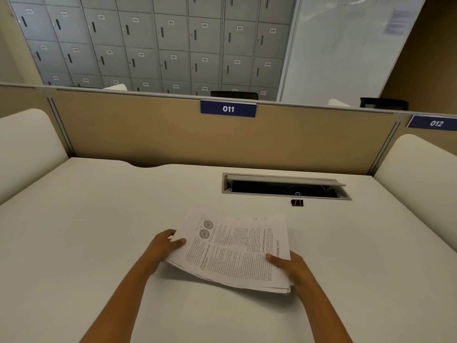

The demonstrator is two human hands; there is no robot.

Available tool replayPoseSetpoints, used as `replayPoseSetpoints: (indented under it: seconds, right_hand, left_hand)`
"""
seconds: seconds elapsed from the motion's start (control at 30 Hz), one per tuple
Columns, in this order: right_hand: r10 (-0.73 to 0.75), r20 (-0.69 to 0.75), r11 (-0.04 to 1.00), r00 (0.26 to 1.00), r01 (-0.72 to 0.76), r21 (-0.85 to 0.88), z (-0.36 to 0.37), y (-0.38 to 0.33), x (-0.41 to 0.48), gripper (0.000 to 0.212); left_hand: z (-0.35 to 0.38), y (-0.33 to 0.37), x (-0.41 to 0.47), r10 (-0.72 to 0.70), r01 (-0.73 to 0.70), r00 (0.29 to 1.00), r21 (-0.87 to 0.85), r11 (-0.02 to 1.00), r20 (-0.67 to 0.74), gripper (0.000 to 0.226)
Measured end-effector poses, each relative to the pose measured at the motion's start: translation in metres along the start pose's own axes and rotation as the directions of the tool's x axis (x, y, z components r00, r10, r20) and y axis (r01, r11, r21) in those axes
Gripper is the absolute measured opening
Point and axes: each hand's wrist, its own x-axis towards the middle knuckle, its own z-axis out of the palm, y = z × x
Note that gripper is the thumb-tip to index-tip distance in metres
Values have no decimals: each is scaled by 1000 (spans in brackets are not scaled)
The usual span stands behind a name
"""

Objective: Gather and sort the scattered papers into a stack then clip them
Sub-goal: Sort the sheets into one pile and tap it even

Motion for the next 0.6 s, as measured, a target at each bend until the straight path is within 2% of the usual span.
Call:
replayPoseSetpoints:
  seconds: [0.13,0.23,0.37,0.6]
  right_hand:
    - [-253,-147,964,956,261,40,1,-20,-7,30]
    - [-352,-151,930,924,364,57,2,-33,-12,33]
    - [-343,-68,939,937,344,7,0,-34,-10,41]
    - [-308,37,951,951,309,-16,-6,-31,-6,36]
  left_hand:
    - [5,14,-13,224,-235,972,-220,947,-76,32]
    - [3,28,-20,311,-327,945,-323,888,-100,34]
    - [-2,35,-26,357,-347,934,-279,895,-17,64]
    - [-9,37,-20,354,-317,928,-251,915,116,71]
